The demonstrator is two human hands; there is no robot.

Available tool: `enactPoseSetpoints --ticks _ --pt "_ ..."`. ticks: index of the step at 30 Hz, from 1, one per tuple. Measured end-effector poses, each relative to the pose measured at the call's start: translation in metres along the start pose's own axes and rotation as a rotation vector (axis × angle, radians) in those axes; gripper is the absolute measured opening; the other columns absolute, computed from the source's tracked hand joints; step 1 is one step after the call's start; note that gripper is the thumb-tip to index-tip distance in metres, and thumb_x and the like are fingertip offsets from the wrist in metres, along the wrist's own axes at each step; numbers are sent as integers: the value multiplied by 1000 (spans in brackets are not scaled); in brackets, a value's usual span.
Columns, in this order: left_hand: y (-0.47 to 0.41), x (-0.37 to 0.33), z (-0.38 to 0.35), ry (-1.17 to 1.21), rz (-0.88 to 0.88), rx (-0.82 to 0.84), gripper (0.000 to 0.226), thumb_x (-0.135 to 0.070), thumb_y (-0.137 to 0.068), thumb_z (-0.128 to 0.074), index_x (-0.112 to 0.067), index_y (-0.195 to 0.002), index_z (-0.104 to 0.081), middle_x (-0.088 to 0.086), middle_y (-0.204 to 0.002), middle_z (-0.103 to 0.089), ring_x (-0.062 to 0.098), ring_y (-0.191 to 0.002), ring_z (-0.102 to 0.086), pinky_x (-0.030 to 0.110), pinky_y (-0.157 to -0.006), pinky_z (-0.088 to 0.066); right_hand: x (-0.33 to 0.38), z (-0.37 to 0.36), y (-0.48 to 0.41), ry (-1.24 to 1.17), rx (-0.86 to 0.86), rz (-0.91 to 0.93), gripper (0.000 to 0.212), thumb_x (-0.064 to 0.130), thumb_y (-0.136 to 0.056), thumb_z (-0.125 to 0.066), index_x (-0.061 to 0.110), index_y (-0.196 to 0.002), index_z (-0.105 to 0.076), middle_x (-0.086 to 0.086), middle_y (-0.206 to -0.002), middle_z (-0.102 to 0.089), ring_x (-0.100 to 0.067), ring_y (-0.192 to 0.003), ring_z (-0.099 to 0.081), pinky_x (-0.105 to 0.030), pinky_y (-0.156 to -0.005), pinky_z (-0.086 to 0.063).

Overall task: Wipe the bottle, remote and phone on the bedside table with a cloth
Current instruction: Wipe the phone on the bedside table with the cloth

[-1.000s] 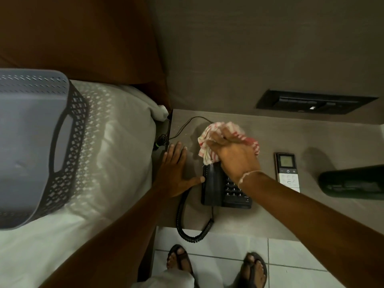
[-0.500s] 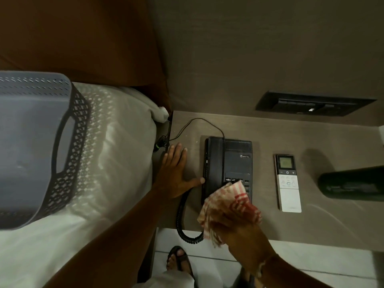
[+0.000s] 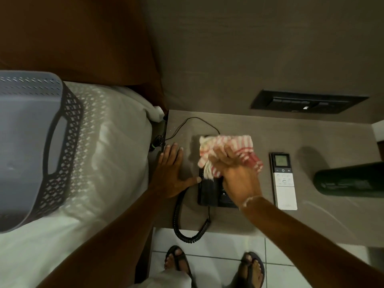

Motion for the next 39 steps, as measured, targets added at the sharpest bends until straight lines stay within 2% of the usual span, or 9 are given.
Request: enactPoseSetpoints --ticks 3,9,14,19,25,30,35,37,39 --pt "2 0 3 9 -19 12 132 -99 -59 -19 -12 -158 -9 12 -168 0 30 -154 6 49 -125 0 15 -21 54 78 28 104 72 8 -56 -82 22 -125 -64 -8 -138 -57 -36 -127 -50 -57 -92 -48" --pt "3 -4 5 28 3 9 123 -93 -66 -32 -15 -158 -5 10 -168 5 28 -153 11 48 -124 2 25 -22 104 34 54 225 53 13 -54 -85 25 -105 -74 -2 -121 -69 -30 -113 -64 -44 -73 -60" --pt "2 -4 6 12 14 31 128 -97 -62 -27 -15 -158 -3 10 -168 6 28 -153 11 47 -124 3 -5 26 39 -132 -86 -31 66 2 -66 -72 28 -125 -60 0 -142 -53 -25 -114 -62 -33 -58 -60" --pt "2 -4 4 0 27 21 122 -91 -68 -37 -15 -158 -6 9 -168 4 27 -154 9 48 -124 0 -12 30 -44 -63 -93 -29 66 -6 -77 -55 27 -134 -54 3 -151 -41 -24 -141 -33 -45 -94 -50" --pt "1 -3 4 -16 6 15 129 -99 -61 -20 -14 -157 -9 10 -168 0 29 -154 6 49 -124 -3 5 0 -20 -16 -14 61 68 -2 -77 -62 27 -137 -50 0 -152 -39 -28 -143 -28 -49 -103 -42" --pt "4 -2 5 22 -20 22 135 -101 -55 -4 -13 -158 -6 11 -167 6 29 -153 11 47 -124 3 25 -23 62 -29 -35 120 65 13 -57 -82 23 -119 -67 -5 -133 -61 -32 -123 -56 -51 -89 -53" --pt "5 -5 7 17 15 36 123 -93 -66 -30 -15 -157 0 9 -167 10 26 -153 16 47 -124 5 38 -29 112 -84 -74 225 36 12 -65 -71 24 -98 -77 1 -108 -74 -20 -101 -70 -35 -80 -57" --pt "5 -6 8 15 18 39 123 -91 -66 -30 -15 -158 0 9 -167 11 26 -153 16 47 -124 5 21 -11 111 -160 -146 179 43 5 -72 -53 24 -104 -75 3 -113 -72 -19 -102 -70 -29 -73 -58" --pt "5 -6 8 12 17 43 123 -92 -65 -27 -15 -157 0 9 -167 11 26 -153 16 47 -124 4 -6 9 97 -193 -146 42 56 -2 -73 -62 27 -121 -66 4 -129 -63 -20 -106 -68 -24 -64 -58"
Point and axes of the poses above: each hand's wrist, its own y-axis away from the middle knuckle, its own z-axis out of the back of the hand, x = y × z, the point moved 2 cm from there along -y, towards the middle knuckle
